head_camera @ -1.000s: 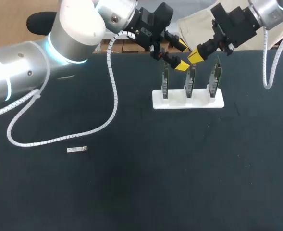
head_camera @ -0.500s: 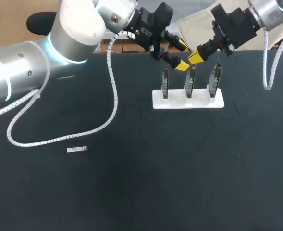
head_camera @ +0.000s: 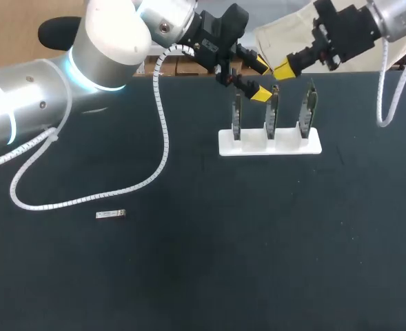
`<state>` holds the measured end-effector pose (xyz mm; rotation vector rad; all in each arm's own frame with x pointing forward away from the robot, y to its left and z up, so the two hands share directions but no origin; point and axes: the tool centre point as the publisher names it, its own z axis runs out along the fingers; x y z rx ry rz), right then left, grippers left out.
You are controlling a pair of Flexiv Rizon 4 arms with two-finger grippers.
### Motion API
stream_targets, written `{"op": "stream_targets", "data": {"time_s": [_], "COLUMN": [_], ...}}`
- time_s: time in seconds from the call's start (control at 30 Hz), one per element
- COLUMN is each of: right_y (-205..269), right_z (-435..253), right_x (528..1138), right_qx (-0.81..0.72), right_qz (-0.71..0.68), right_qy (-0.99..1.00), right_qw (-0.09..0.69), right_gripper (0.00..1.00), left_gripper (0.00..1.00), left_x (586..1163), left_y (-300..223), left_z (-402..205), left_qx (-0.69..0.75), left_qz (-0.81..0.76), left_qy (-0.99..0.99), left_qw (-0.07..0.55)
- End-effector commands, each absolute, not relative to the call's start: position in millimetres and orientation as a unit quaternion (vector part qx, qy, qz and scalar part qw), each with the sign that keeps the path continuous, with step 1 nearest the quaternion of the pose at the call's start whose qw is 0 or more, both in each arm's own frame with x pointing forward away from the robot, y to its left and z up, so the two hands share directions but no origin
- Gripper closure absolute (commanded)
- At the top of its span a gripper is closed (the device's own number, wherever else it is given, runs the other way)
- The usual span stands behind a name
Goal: Pick up the optical module with the left hand, and insert it into the network port with the right hand.
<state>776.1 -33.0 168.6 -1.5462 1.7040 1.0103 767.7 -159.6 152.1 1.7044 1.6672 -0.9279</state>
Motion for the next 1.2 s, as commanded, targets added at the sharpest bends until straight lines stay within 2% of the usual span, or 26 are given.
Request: {"op": "stream_targets", "data": {"time_s": [0.03, 0.63, 1.2], "right_y": [-49, -132, -143], "right_z": [183, 196, 181], "right_x": [780, 771, 749], "right_qx": [-0.584, -0.549, -0.587], "right_qz": [0.391, 0.433, 0.387], "right_qy": [0.640, 0.651, 0.654], "right_qw": [0.312, 0.296, 0.280], "right_gripper": [1.00, 1.00, 1.00], "left_gripper": [0.00, 0.00, 0.00], "left_x": [769, 769, 769], "left_y": [-160, -160, -160], "left_z": [153, 153, 153], "left_qx": [0.639, 0.639, 0.639], "left_qz": [-0.347, -0.347, -0.347], "left_qy": [0.625, 0.625, 0.625], "left_qw": [0.284, 0.284, 0.284]}}
